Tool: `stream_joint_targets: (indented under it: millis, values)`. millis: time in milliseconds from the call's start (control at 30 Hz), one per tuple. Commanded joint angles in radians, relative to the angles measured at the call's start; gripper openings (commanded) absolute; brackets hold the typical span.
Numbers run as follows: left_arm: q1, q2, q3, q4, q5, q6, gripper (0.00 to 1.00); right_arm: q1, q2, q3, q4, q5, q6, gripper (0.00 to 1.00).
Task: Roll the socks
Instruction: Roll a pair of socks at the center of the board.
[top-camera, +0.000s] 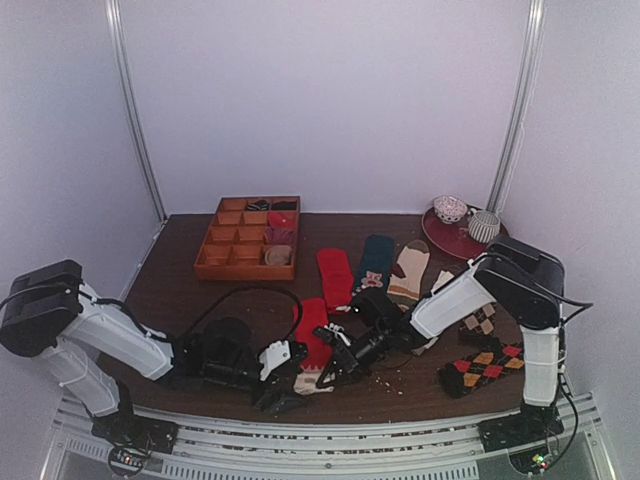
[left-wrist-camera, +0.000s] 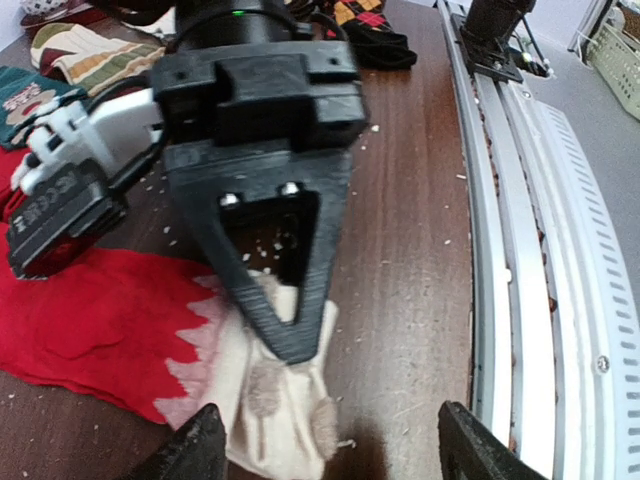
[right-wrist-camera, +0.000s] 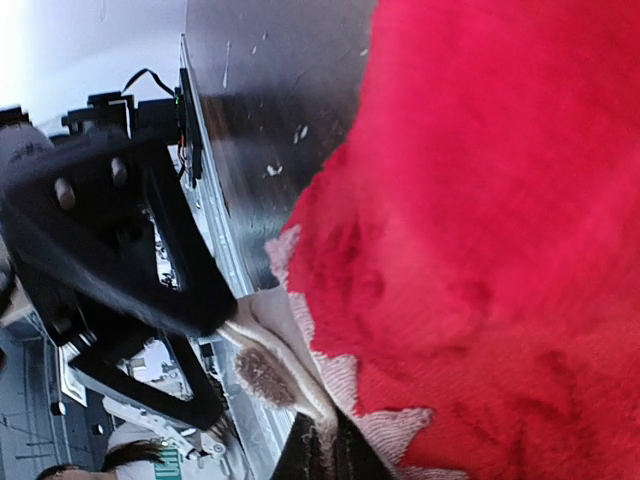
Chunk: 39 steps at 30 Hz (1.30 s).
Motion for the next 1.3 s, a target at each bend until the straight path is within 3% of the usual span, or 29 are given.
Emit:
stream_joint_targets:
  millis: [0, 433, 533, 633, 767, 867, 1067, 1267]
  values:
    - [-0.035, 0.044, 0.025, 0.082, -0.003, -0.006, 0.72, -0.022, 0.027, -0.008, 0.033, -0.021, 0.072, 0.00]
    - [-0.035, 0.111, 0.010, 0.138, -0.183, -0.002, 0.72, -0.030, 0.024, -0.011, -0.049, -0.006, -0.002, 0.00]
    - [-0.035, 0.132, 0.028, 0.114, -0.196, 0.014, 0.61, -0.030, 0.028, -0.013, -0.049, -0.006, -0.003, 0.00]
    - [-0.035, 0.148, 0.033, 0.125, -0.182, 0.011, 0.42, -0.029, 0.030, -0.014, -0.043, -0.007, 0.002, 0.00]
    - [-0.035, 0.170, 0.026, 0.154, -0.164, -0.009, 0.30, -0.030, 0.033, -0.015, -0.044, -0.008, 0.003, 0.00]
    - [-0.035, 0.190, 0.040, 0.141, -0.125, -0.011, 0.00, -0.029, 0.036, -0.019, -0.045, -0.007, 0.002, 0.00]
    - [-0.034, 0.193, 0.046, 0.079, -0.073, -0.100, 0.00, -0.030, 0.012, -0.014, -0.056, 0.013, -0.045, 0.00]
    - [0.014, 0.238, 0.090, -0.141, 0.025, -0.293, 0.00, -0.031, -0.131, 0.037, -0.139, 0.110, -0.254, 0.13]
